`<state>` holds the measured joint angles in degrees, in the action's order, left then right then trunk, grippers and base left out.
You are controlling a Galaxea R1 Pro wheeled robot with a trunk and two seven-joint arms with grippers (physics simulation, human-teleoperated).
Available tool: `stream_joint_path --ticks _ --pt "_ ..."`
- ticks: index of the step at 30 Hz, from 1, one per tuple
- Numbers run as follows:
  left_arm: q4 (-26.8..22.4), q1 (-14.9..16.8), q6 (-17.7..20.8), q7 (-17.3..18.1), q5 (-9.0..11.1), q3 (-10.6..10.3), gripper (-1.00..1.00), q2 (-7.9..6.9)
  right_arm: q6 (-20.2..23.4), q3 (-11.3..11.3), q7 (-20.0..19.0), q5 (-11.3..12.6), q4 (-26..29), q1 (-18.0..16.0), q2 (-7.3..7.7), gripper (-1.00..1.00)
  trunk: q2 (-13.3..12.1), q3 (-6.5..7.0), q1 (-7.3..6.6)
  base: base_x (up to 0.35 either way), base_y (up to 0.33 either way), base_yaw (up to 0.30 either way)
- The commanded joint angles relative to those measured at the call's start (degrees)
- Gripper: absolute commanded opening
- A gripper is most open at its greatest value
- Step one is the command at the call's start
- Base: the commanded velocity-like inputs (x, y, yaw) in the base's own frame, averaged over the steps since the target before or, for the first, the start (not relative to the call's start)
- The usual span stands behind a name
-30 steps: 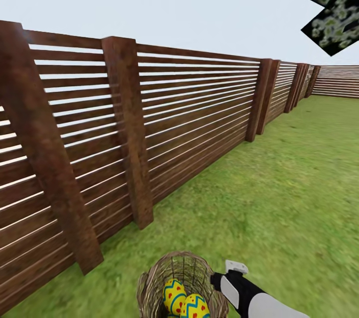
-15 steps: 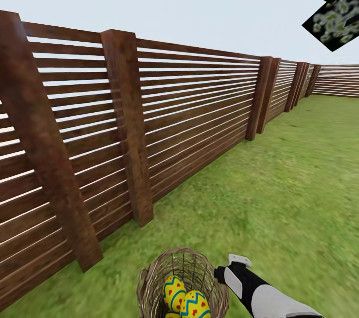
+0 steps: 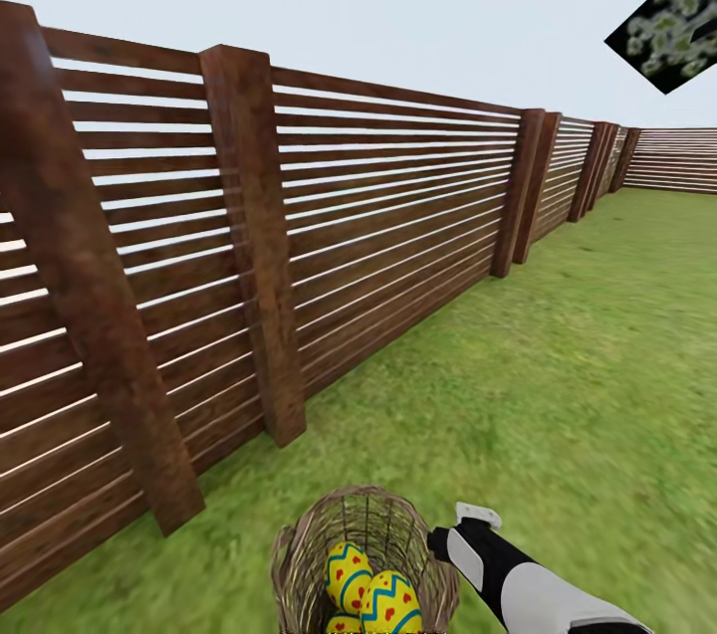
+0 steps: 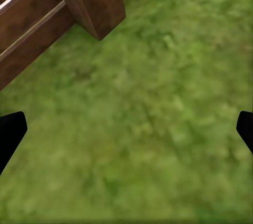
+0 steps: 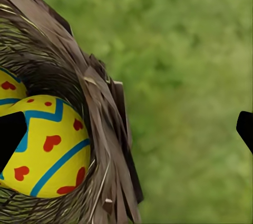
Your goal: Take the three Easter eggs out of the wicker basket on the lawn in the garden, then place them on the lawn next to a single tree (choose any tree) so that all three eggs are next to the same tree and none are left in the basket.
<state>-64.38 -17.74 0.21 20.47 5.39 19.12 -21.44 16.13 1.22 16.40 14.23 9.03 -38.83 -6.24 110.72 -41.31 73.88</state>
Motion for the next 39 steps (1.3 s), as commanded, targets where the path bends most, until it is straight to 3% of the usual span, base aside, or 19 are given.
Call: stream_joint_path --ticks 1,23,30,38,39 --pt "-0.01 -0.01 0.05 0.27 0.57 0.04 1.00 -0.01 0.30 0.16 0.30 0.36 0.12 -0.01 -0.03 1.00 0.44 -0.23 0.22 0.000 0.000 0.000" --pt "-0.03 -0.01 0.05 0.31 0.57 0.04 1.00 -0.01 0.31 0.18 0.30 0.30 -0.05 -0.06 -0.32 1.00 9.26 -4.18 5.06 0.000 0.000 0.000" --pt "-0.04 -0.01 0.05 0.28 0.54 0.04 1.00 -0.01 0.31 0.18 0.29 0.28 -0.02 -0.09 -0.35 1.00 9.26 -4.18 5.06 0.000 0.000 0.000" --pt "-0.04 -0.01 0.05 0.27 0.54 0.04 1.00 -0.01 0.31 0.18 0.29 0.27 0.02 -0.11 -0.41 1.00 11.27 -5.08 6.15 0.000 0.000 0.000" --pt "-0.04 -0.01 0.05 0.27 0.55 0.04 1.00 -0.01 0.31 0.18 0.29 0.27 0.02 -0.11 -0.41 -1.00 11.27 -5.08 6.15 0.000 0.000 0.000"
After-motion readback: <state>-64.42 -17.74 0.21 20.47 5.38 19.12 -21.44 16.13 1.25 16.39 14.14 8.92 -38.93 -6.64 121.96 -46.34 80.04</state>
